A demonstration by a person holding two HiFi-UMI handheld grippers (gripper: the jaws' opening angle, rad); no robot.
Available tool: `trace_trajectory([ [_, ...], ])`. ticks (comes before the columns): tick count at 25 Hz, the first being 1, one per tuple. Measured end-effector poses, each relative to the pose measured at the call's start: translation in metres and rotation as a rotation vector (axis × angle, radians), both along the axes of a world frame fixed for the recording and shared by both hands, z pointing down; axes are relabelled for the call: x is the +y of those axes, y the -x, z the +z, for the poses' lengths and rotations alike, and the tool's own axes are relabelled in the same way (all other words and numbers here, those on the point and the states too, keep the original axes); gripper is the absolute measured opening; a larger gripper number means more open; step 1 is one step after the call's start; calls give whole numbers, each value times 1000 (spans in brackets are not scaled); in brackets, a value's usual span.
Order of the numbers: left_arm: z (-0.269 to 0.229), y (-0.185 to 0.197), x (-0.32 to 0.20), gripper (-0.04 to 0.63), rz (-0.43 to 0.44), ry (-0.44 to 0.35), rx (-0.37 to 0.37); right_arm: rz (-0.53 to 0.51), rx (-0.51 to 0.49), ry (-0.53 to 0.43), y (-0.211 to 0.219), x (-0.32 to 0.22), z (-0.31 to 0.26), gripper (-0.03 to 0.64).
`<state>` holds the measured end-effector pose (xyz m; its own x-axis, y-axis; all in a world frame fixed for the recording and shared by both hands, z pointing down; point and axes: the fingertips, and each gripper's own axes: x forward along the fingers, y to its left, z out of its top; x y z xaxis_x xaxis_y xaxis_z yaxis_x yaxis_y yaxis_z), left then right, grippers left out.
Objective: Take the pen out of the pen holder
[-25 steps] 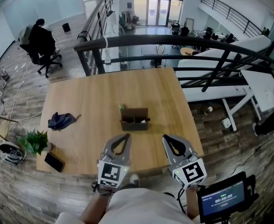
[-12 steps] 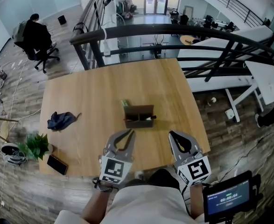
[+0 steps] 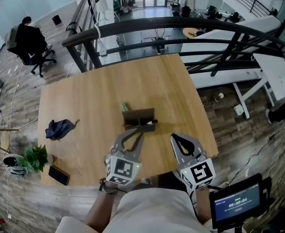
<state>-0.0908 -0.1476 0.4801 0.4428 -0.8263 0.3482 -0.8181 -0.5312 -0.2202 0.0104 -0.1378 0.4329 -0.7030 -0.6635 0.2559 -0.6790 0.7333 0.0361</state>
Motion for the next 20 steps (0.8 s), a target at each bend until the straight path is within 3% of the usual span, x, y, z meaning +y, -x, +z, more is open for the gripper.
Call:
trace_trajectory([
  [20,74,-29,-38,97,90,186,-44,58,32,128,-9,-25,46,3],
])
